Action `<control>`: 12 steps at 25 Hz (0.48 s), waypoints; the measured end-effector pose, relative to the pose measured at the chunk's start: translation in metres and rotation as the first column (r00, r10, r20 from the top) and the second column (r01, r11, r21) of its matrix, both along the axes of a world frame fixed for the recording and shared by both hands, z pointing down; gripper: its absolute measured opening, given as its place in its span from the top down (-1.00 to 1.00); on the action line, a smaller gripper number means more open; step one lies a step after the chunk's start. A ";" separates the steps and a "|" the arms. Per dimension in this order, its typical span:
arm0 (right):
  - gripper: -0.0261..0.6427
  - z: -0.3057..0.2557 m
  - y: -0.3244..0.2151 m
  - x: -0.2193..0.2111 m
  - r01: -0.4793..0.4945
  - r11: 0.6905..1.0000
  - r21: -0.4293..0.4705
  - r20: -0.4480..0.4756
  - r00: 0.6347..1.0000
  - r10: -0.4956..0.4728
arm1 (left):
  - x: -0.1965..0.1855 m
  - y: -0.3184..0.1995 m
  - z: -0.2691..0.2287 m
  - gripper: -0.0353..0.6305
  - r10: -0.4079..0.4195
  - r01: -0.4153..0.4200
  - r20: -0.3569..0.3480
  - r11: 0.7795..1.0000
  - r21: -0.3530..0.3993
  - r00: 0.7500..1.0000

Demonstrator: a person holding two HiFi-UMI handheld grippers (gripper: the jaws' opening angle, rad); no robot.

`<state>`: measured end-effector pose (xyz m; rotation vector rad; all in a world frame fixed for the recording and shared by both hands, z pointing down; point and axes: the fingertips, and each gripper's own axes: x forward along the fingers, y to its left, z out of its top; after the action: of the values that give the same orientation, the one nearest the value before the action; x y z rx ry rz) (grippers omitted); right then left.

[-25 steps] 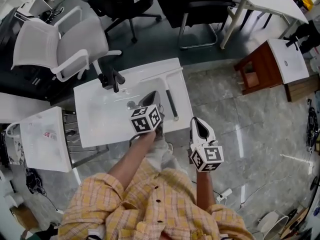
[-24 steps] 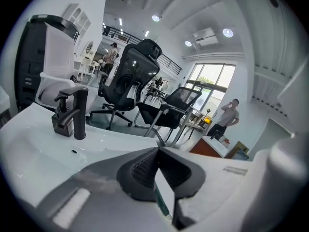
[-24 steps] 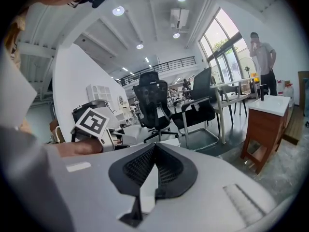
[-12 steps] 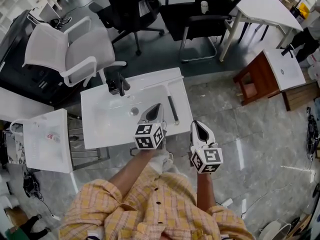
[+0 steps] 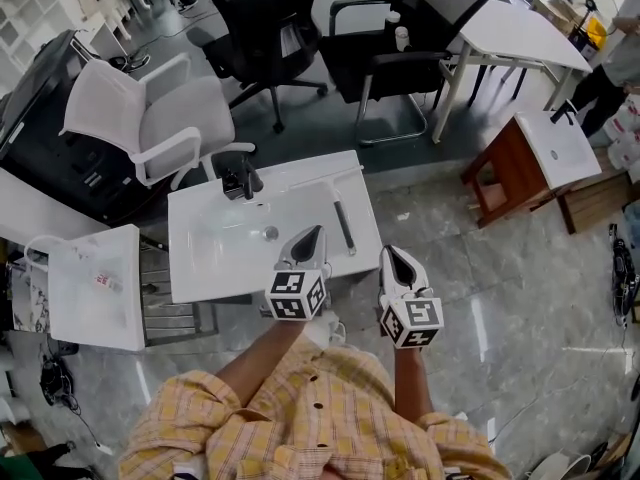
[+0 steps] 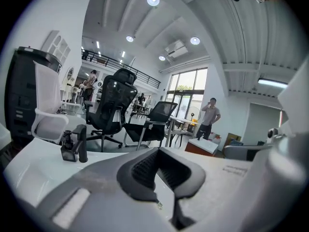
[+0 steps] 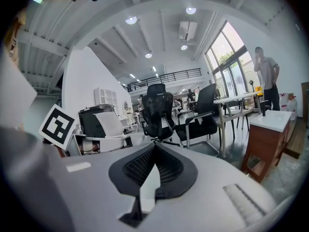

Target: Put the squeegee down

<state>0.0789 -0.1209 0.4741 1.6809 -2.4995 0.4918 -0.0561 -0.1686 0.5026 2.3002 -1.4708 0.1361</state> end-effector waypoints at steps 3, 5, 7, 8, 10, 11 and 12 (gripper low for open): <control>0.93 -0.005 0.007 0.002 0.001 1.000 0.015 -0.003 1.000 -0.001 | 0.003 0.013 -0.006 0.90 0.003 -0.003 0.003 1.000 0.023 1.000; 0.93 -0.008 0.013 0.002 0.003 1.000 0.026 -0.006 1.000 -0.003 | 0.005 0.021 -0.008 0.90 0.001 -0.001 0.002 1.000 0.030 1.000; 0.93 -0.010 0.018 0.002 0.006 0.999 0.033 -0.012 1.000 -0.005 | 0.006 0.029 -0.009 0.90 -0.004 0.004 0.000 0.999 0.034 1.000; 0.93 -0.011 0.020 0.002 0.007 0.999 0.036 -0.014 1.000 -0.007 | 0.006 0.032 -0.010 0.90 -0.007 0.007 -0.001 0.999 0.036 1.000; 0.93 -0.013 0.024 0.001 0.009 0.999 0.040 -0.014 1.000 -0.008 | 0.004 0.039 -0.012 0.90 -0.013 0.013 0.001 0.999 0.041 1.000; 0.93 -0.014 0.026 0.001 0.009 0.999 0.042 -0.013 1.000 -0.009 | 0.003 0.041 -0.013 0.90 -0.015 0.015 0.004 0.999 0.044 1.000; 0.93 -0.015 0.027 0.001 0.010 0.999 0.044 -0.013 1.000 -0.010 | 0.002 0.043 -0.014 0.90 -0.018 0.017 0.008 0.999 0.048 1.000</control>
<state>0.0797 -0.0940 0.4592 1.6807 -2.5267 0.4268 -0.0541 -0.1252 0.4889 2.3263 -1.5134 0.1066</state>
